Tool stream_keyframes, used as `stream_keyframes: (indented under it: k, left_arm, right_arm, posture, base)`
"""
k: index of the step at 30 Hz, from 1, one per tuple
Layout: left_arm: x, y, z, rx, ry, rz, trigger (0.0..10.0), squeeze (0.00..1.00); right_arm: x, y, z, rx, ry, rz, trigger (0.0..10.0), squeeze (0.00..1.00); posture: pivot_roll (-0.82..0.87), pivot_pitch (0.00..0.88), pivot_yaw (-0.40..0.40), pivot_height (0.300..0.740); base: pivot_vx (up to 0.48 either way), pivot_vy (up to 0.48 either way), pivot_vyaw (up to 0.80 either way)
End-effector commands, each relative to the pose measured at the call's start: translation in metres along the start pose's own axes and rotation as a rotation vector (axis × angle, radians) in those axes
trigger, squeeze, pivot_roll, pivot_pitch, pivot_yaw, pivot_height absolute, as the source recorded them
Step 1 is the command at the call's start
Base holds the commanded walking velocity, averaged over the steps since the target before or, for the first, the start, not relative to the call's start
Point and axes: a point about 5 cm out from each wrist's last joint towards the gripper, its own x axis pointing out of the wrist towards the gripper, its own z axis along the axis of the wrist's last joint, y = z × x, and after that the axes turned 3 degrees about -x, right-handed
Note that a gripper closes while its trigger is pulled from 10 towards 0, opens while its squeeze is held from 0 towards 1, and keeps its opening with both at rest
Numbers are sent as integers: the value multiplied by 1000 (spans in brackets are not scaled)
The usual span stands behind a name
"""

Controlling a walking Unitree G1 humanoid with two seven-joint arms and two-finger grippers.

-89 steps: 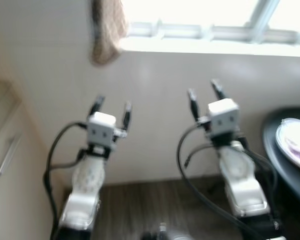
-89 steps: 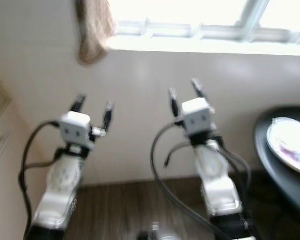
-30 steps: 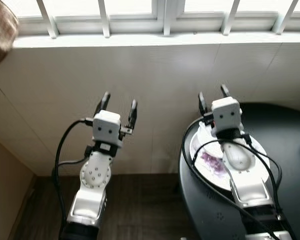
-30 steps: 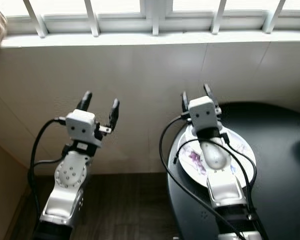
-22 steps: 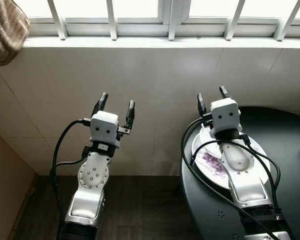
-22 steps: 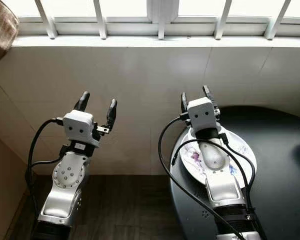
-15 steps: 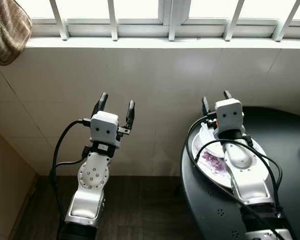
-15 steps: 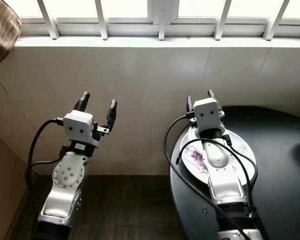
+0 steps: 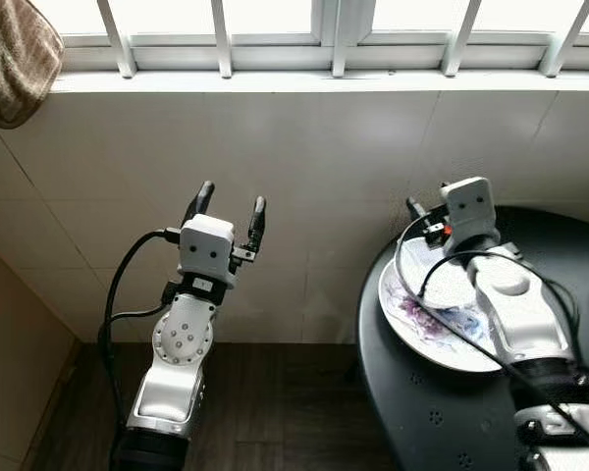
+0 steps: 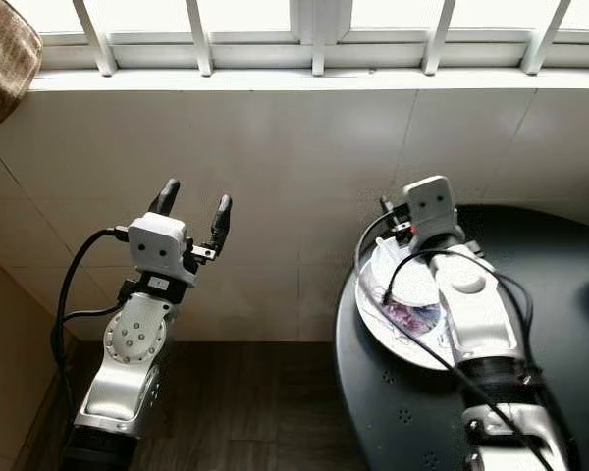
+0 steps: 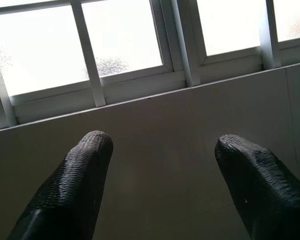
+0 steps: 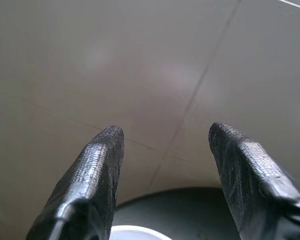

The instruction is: Kitchen organization

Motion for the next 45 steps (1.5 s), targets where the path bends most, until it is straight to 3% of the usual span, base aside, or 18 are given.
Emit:
stream_keyframes:
  k: [1,6,10,20,27,37,45]
  left_arm:
    - [1,0,0,4,1,-7,10000,0]
    - [0,4,-1,12,7,0,10000,0]
    - [-1,4,-2,13,11,2,10000,0]
    - [-1,-1,-4,1,24,-7,10000,0]
    - [-1,-1,-6,-2,30,-6,10000,0]
    - [-1,-2,-8,-3,39,-6,10000,0]
    - [0,-1,-9,-1,43,0,10000,0]
  right_arm:
    - [3,-15,-1,37,64,18,10000,0]
    - [3,-28,6,118,114,59,10000,0]
    - [-1,-28,8,186,151,125,10000,0]
    - [-18,-11,-7,96,269,313,10000,0]
    - [-18,-18,-28,101,350,277,10000,0]
    - [-19,-8,-54,138,427,320,10000,0]
    - [-13,-11,-62,112,419,282,10000,0]
  posture:
    - [-134,0,-2,740]
    - [-133,0,-7,740]
    - [-137,3,-9,740]
    - [-150,11,-14,740]
    - [-146,6,-20,740]
    - [-142,0,-24,740]
    - [-140,0,-25,740]
  base:
    - [0,0,0]
    - [0,0,0]
    - [0,0,0]
    - [0,0,0]
    - [0,0,0]
    - [0,0,0]
    - [0,0,0]
